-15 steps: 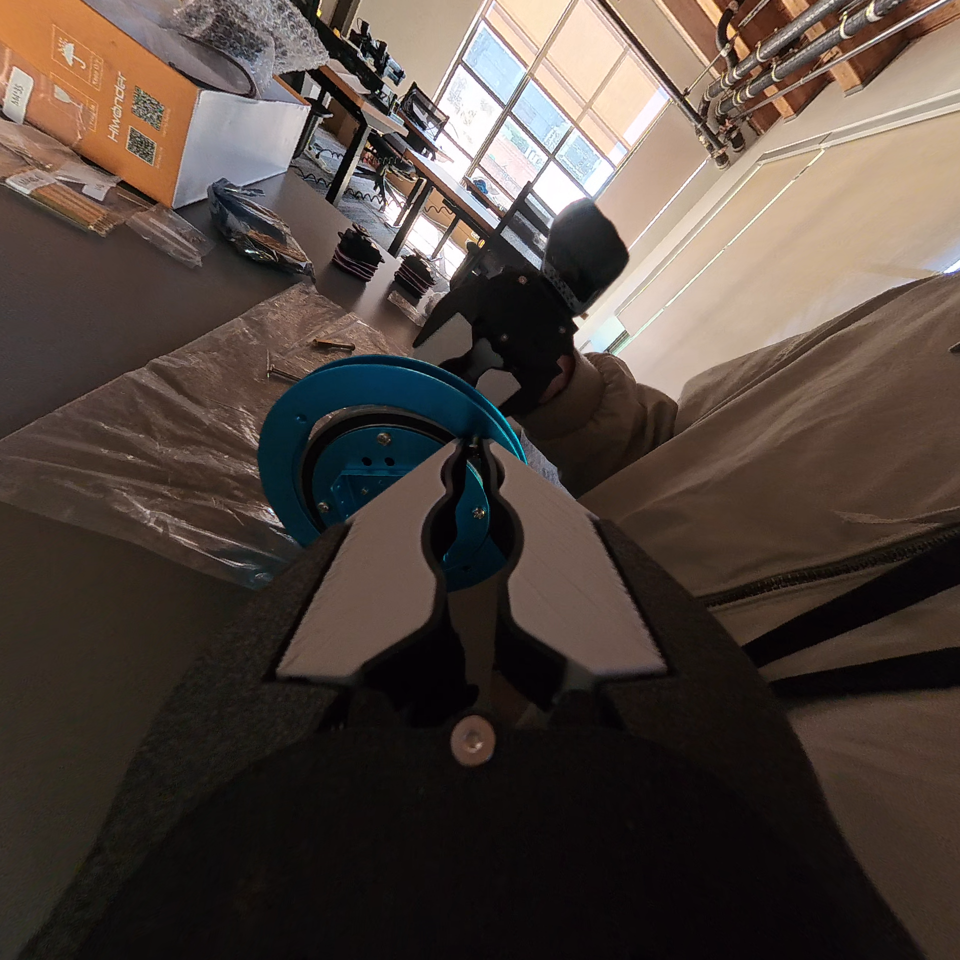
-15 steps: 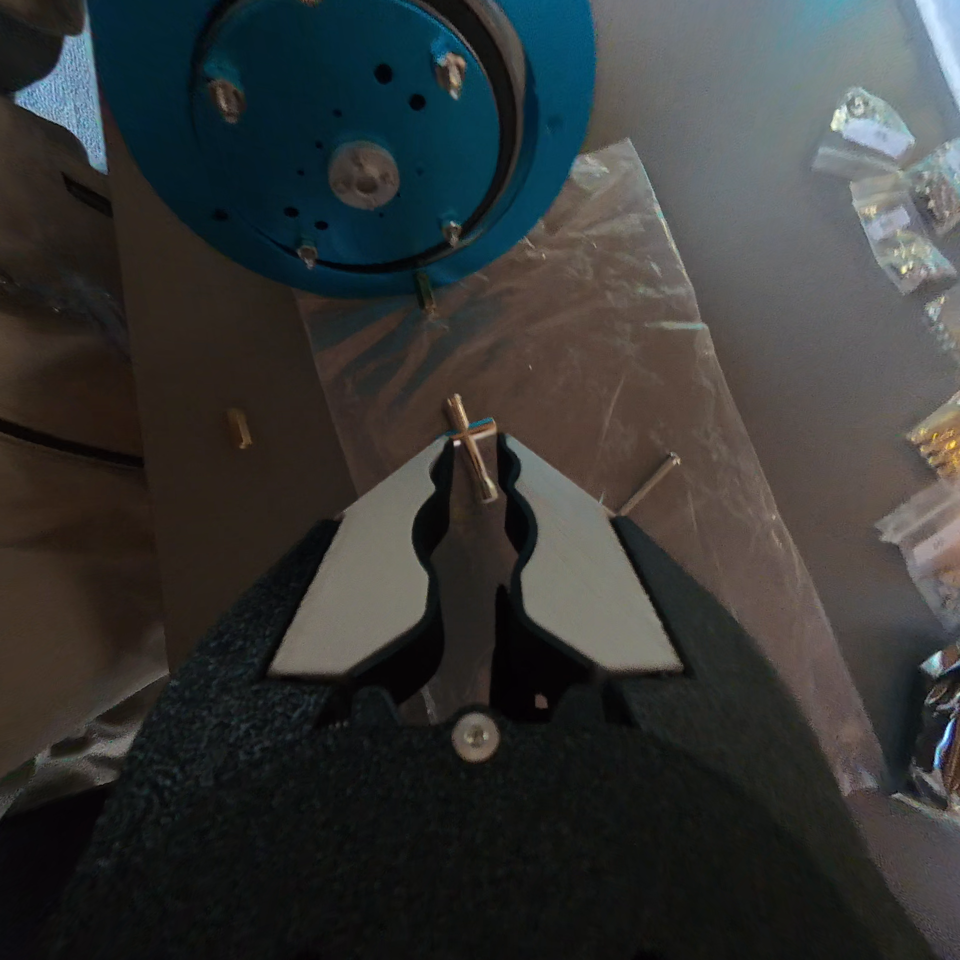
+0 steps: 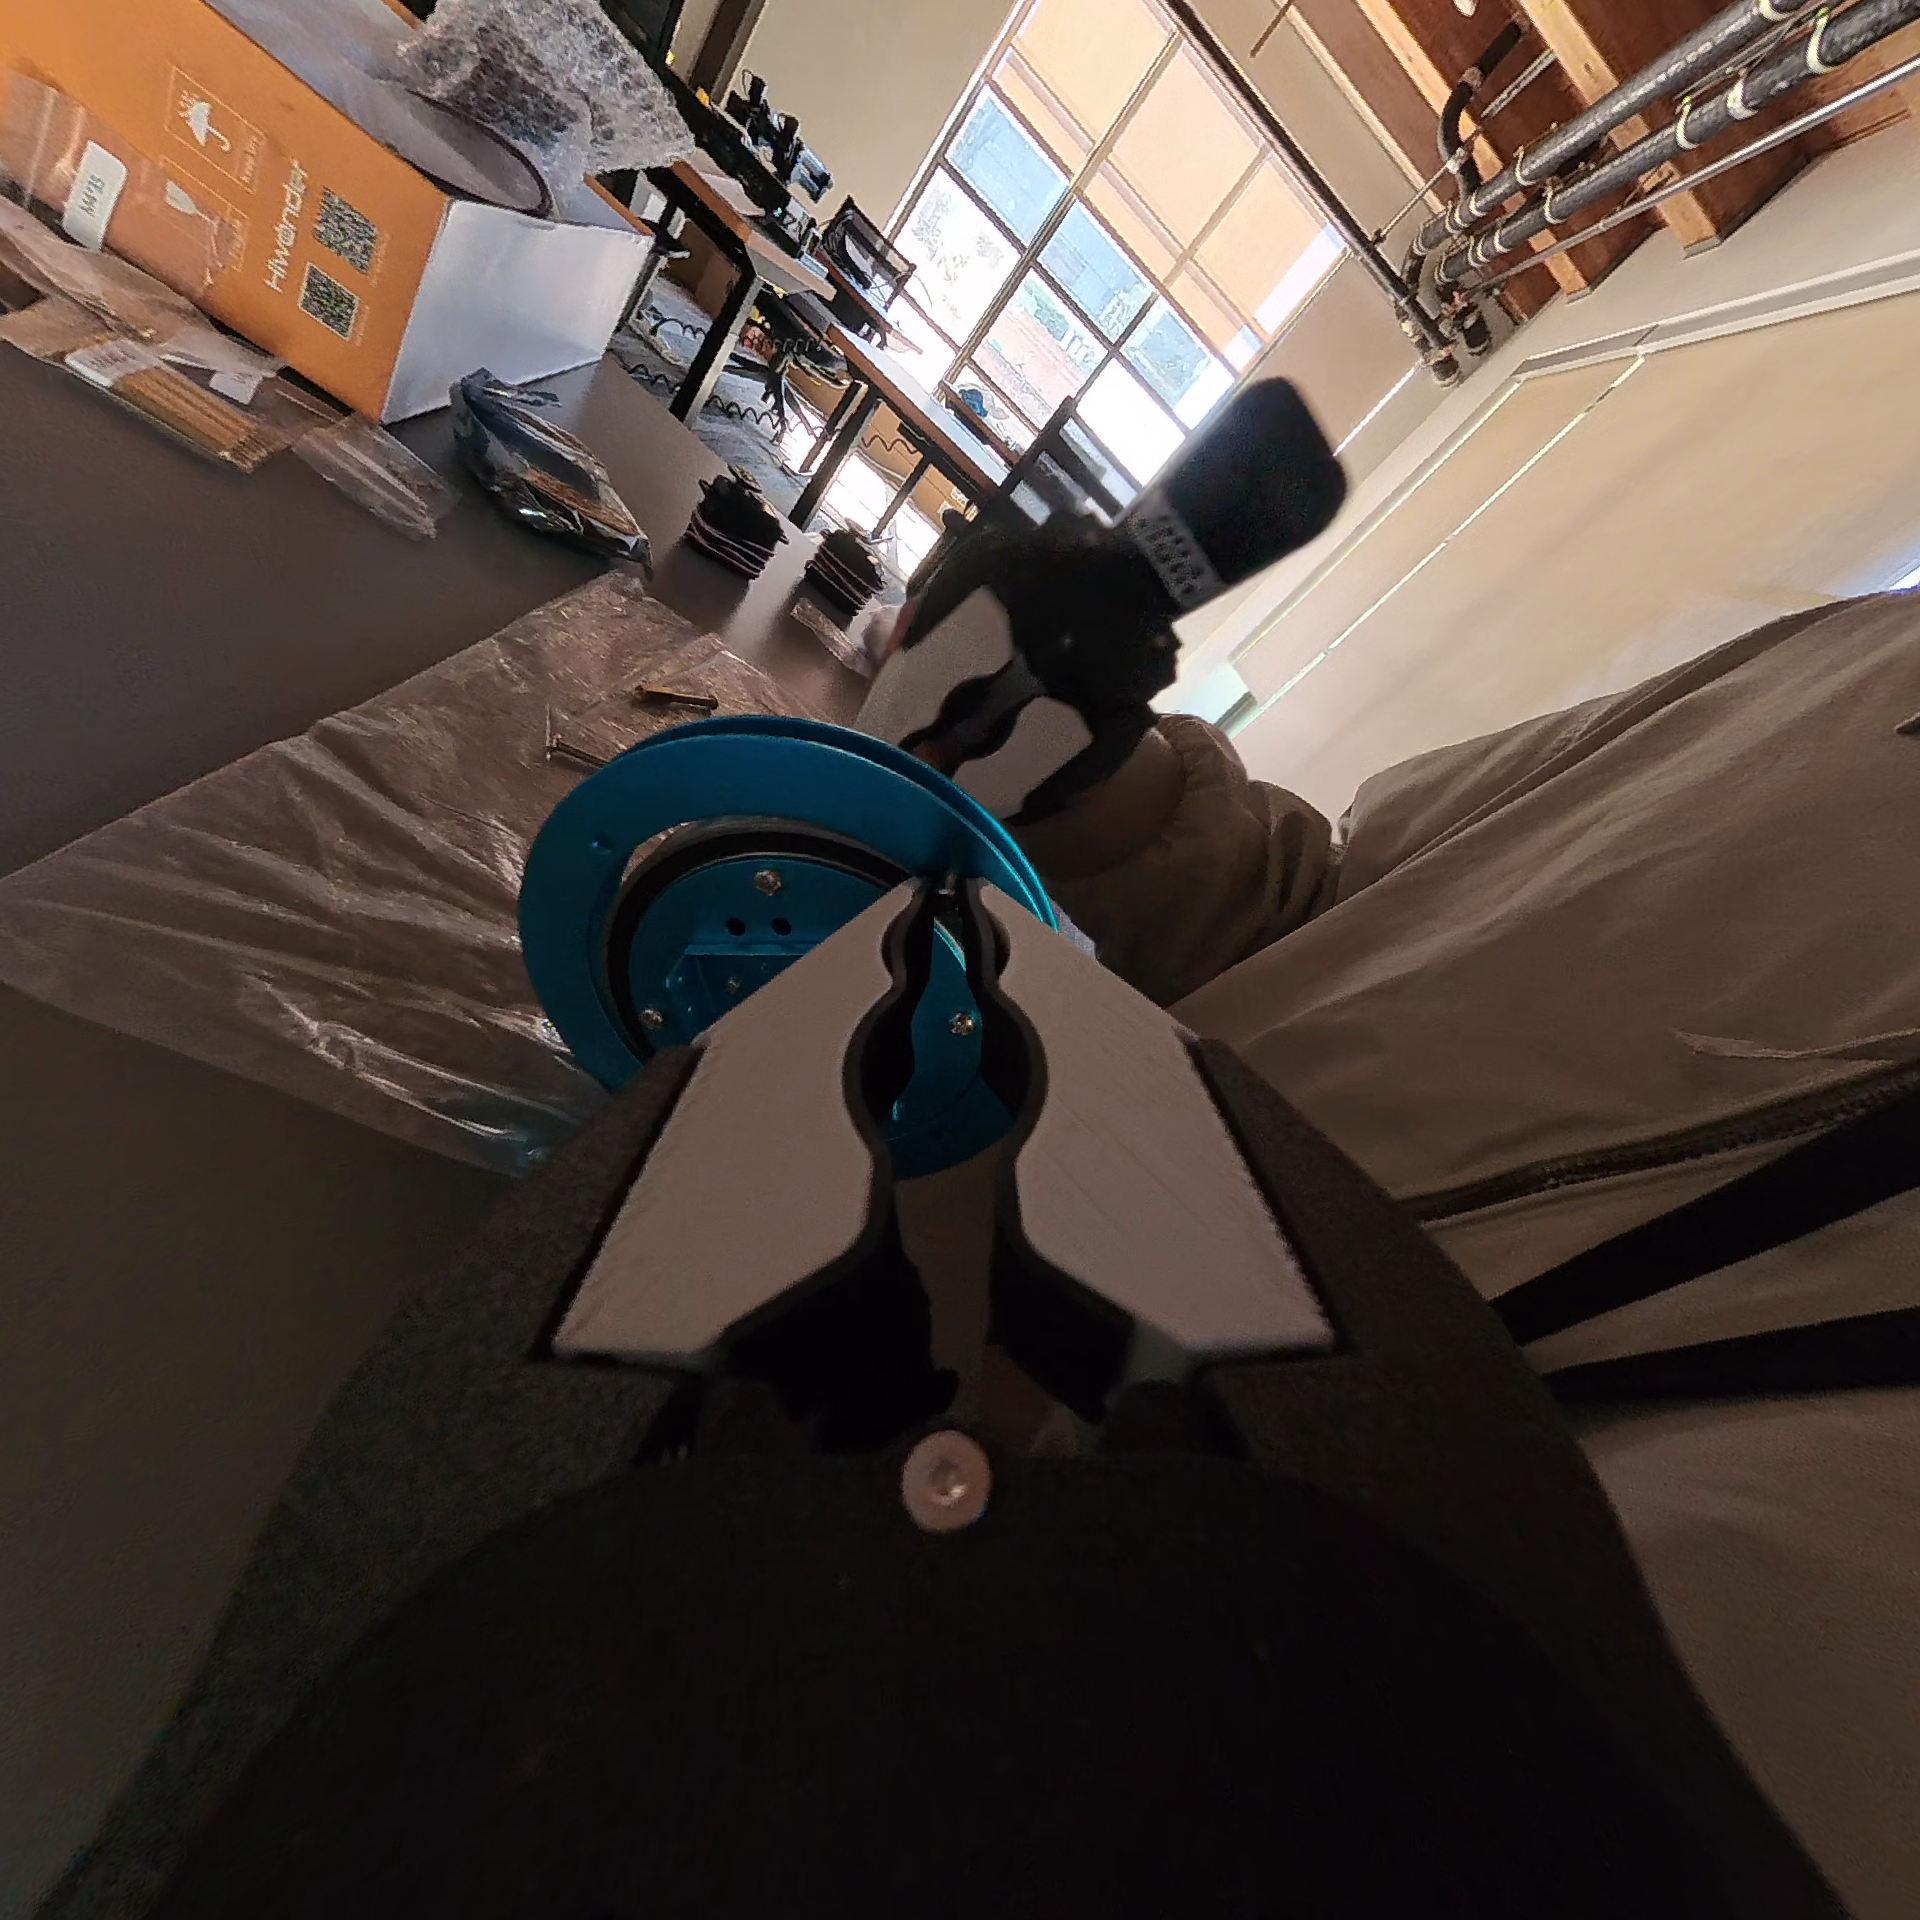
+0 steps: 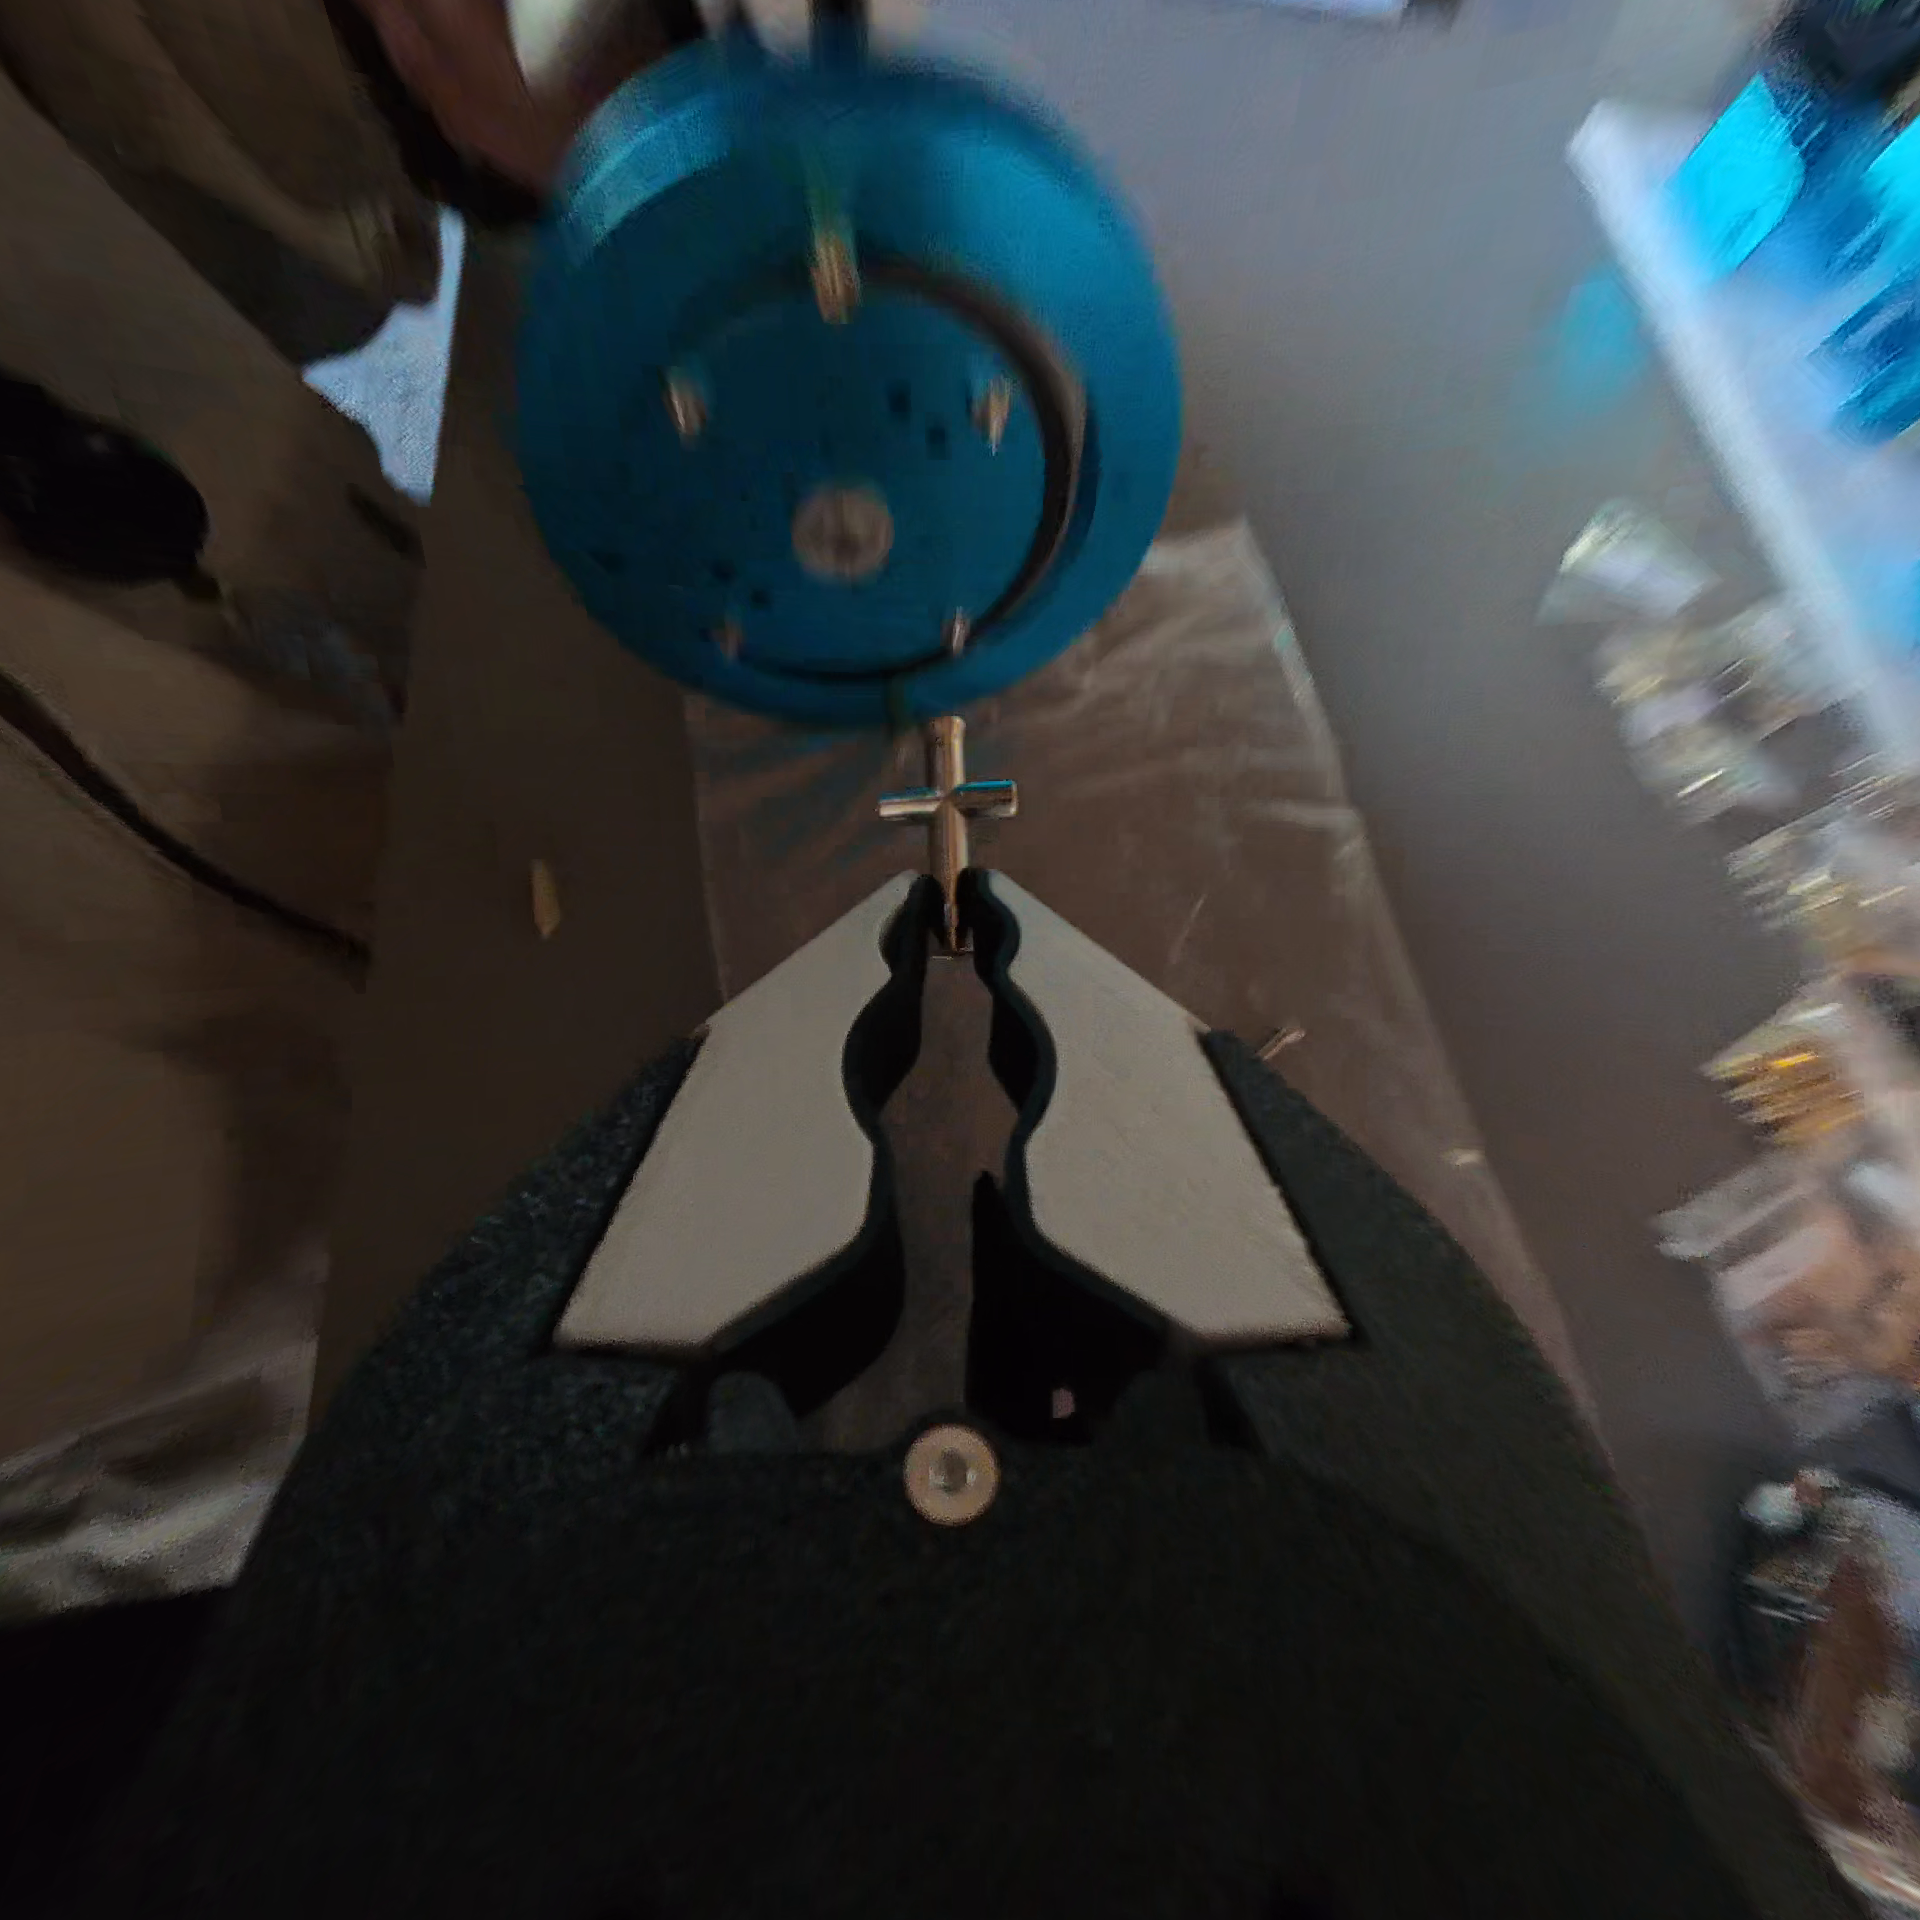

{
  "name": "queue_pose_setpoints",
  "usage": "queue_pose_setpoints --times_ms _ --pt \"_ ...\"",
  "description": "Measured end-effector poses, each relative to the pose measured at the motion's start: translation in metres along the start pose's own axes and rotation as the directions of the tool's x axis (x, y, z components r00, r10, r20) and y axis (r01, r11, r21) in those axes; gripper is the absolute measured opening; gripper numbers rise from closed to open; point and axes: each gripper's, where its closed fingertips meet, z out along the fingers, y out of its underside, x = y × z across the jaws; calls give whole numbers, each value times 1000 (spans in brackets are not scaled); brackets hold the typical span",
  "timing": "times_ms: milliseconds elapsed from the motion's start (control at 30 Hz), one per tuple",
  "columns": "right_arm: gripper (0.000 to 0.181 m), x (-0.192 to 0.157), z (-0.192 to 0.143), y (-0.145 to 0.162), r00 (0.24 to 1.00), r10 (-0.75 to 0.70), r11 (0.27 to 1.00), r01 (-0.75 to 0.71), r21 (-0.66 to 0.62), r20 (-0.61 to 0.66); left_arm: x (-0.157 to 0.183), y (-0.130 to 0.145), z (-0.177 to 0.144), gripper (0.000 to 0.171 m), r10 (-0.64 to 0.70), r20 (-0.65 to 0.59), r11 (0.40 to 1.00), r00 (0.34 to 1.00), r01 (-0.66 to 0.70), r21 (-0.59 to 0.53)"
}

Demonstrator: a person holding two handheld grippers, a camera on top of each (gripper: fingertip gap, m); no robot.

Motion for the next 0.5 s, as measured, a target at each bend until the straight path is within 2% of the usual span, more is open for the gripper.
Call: queue_pose_setpoints --times_ms 67,200,300,500 --pt "6 1 -13 -25 983 -143 989 145 12 -112 0 0 0 3 -10 -12 1000 1000 11 0" --pt "6 -5 -27 -59 885 -375 926 373 -62 -274 2 1 2 3 -12 -25 1000 1000 12 -1" --pt "6 -9 -29 -65 859 -415 909 408 -89 -298 2 1 3 3 -16 -31 1000 999 16 2" --pt "6 -12 -23 -61 869 -409 912 396 -106 -279 3 2 3 3 -13 -34 1000 999 13 0"
